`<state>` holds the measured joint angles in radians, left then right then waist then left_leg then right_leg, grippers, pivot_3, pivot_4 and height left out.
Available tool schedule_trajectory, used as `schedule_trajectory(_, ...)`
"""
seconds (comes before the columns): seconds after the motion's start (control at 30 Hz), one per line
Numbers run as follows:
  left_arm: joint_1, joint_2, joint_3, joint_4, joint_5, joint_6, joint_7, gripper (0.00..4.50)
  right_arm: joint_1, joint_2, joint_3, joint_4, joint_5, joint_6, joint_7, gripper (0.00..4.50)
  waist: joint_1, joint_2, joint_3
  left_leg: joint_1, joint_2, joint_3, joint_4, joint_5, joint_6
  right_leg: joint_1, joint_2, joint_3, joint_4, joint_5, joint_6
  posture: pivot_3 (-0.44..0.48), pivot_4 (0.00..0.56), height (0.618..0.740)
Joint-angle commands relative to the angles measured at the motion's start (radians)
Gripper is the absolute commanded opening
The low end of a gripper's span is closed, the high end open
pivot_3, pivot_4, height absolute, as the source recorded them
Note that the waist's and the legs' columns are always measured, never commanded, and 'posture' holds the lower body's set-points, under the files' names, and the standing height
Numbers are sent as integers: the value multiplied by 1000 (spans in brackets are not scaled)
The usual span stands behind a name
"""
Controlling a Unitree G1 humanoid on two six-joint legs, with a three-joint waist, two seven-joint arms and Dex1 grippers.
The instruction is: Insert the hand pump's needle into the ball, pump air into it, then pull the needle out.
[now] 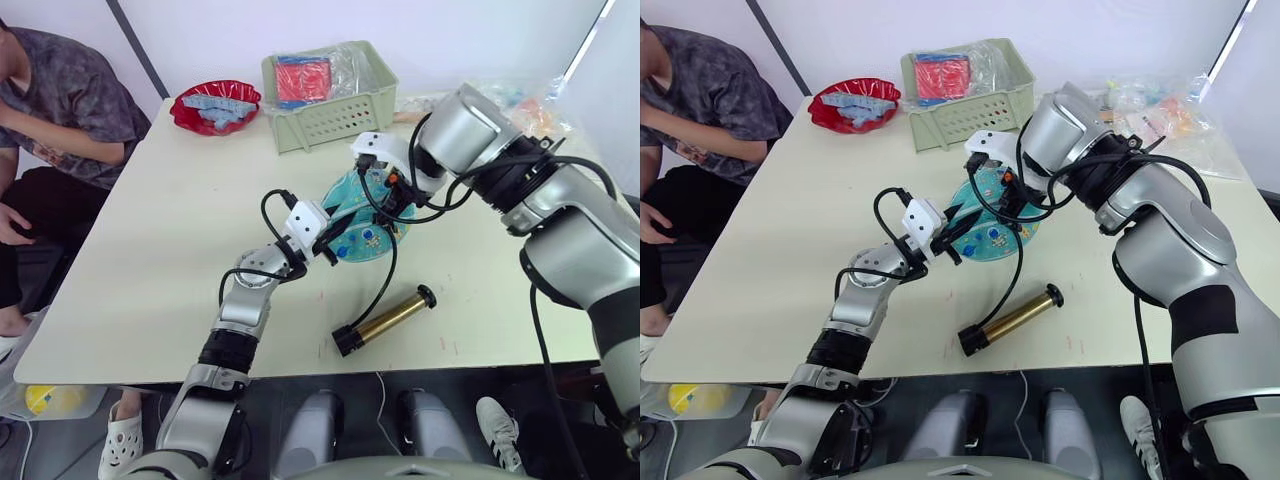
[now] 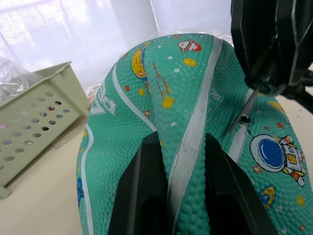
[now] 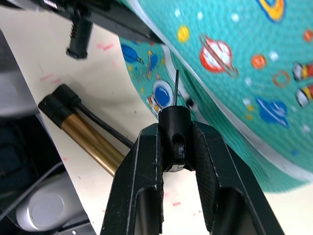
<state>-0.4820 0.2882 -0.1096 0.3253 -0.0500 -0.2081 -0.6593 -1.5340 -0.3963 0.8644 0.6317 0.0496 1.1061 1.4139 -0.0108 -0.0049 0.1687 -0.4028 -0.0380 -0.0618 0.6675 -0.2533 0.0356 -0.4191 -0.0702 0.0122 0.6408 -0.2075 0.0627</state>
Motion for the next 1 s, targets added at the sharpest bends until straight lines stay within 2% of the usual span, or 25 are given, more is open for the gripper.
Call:
schedule_trajectory(0.03,21,0,-34,35,20,24,-18,332,-4,-41,6,-36,-41,-51,33,369,1,0,0,0,0,0,0,0,0,0,0,0,0,0,0,0,150,738)
schedule_trajectory(0.33,17,4,-37,43,18,26,-26,332,17,-82,14,-72,-117,-158,93,369,0,0,0,0,0,0,0,0,0,0,0,0,0,0,0,0,150,738)
schedule_trajectory(1.0,23,3,-43,45,22,25,-26,332,37,-44,-16,-66,-186,-204,122,369,0,0,0,0,0,0,0,0,-1,0,0,0,0,0,0,0,150,738)
